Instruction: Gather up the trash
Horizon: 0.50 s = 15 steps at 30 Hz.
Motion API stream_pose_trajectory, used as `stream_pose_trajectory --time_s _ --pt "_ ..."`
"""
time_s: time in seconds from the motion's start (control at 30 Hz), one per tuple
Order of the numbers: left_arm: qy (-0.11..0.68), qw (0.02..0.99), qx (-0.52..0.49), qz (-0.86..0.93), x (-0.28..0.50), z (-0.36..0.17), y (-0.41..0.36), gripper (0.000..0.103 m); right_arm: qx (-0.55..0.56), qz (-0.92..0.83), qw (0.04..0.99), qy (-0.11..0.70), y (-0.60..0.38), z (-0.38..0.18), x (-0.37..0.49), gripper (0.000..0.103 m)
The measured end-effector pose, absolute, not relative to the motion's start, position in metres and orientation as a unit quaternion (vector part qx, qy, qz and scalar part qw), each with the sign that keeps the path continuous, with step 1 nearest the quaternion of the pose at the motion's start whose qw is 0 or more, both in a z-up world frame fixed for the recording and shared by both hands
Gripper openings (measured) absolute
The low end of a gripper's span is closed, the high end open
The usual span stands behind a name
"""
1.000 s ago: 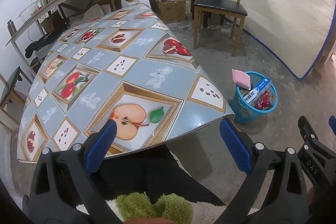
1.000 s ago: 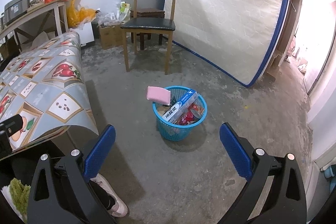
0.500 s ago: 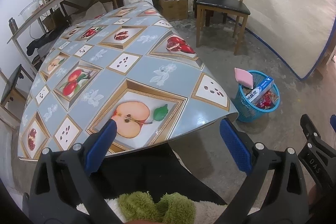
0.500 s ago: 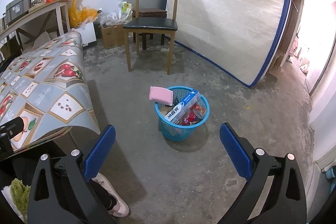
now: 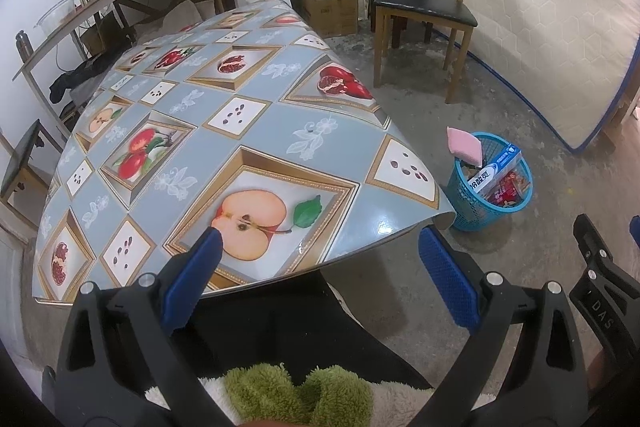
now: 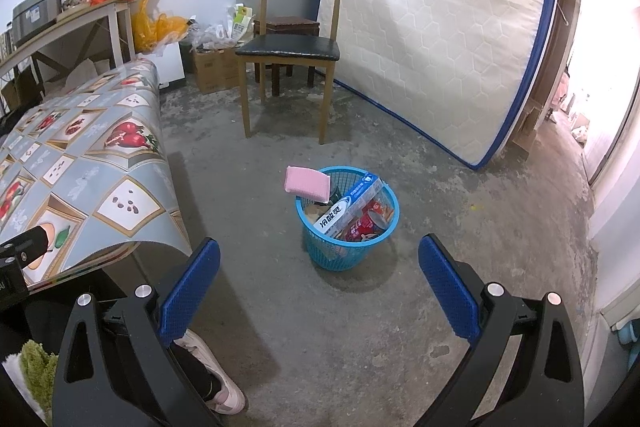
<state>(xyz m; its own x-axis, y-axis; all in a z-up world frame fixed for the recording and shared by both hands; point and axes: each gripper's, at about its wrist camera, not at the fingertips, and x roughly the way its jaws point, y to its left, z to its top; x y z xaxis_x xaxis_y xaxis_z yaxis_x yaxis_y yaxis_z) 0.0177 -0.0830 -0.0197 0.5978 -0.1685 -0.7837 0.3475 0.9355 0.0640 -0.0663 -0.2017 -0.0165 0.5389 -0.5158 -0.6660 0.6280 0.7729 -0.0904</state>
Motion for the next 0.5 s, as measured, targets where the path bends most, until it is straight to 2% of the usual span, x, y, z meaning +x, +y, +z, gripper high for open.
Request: stream_pose_trajectory --time_s 0.5 --pt "0.425 0.887 0.106 -0.145 0.0178 -0.0202 -0.0827 0.095 0.079 -0.327 0.874 0.35 -0.2022 -0.0144 -0.0647 0.097"
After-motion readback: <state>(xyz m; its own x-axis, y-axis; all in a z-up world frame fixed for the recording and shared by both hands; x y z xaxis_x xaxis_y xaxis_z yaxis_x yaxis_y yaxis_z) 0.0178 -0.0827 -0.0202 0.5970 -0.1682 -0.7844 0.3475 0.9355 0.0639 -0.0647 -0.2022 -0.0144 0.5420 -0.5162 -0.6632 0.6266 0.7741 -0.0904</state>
